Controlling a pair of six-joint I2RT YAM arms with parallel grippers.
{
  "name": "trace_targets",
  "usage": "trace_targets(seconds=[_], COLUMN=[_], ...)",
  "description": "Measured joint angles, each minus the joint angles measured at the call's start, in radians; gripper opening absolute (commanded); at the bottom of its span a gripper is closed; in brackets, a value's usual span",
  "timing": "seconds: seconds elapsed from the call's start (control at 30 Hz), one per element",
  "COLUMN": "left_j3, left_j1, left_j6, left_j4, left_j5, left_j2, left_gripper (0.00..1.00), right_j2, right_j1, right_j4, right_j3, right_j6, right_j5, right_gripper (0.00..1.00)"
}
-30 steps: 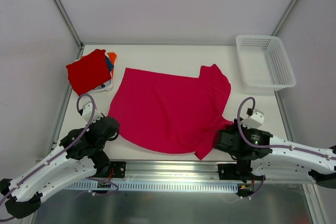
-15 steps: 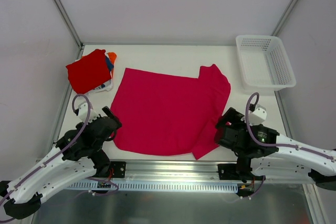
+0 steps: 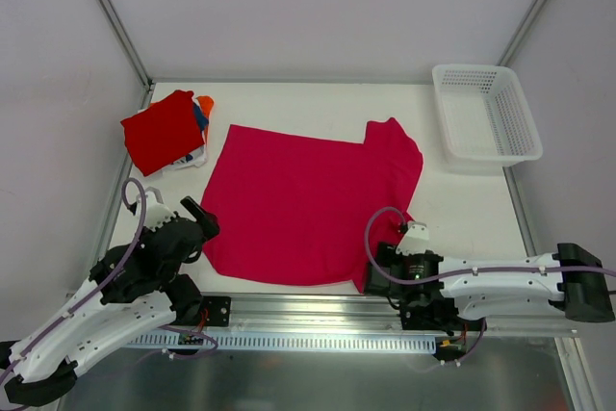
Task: Fold and stack the t-shirts
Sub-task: Flatten out the tshirt
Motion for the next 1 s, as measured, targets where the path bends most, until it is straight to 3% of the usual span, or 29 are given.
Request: trace_targets(seconds=[0.1,0.57,0.83,0.9,1.0], left_j3=[-0.002,-0.003,-0.003,-0.004,-0.005], left_j1=[0.0,0.0,0.0,0.0,0.0], left_j6=[0.004,0.007,0.007,0.007,0.007], left_j4=[0.0,0.0,0.0,0.0,0.0], left_j5=[0.001,0.002,0.002,0.002,0.003], left_j2=[-0.022,-0.014,-0.003,0.003,0.011], left_gripper=[0.99,0.99,0.99,0.99,0.99], right_j2=[0.027,0.05,0.045,0.051,0.085], right_j1=[0.04,0.073,0.068,0.048,-0.024], right_j4=[0.035,0.05,0.036,0.007,-0.049], right_j3=[-0.029,-0.048,-0.062,0.0,0.229], right_j6=[0.043,0.14,0.125,0.063,-0.103], right_j5=[-0.034,-0.037,-0.008,0.018,0.066], right_gripper=[0.63,0.4,0.44,0.47,0.51])
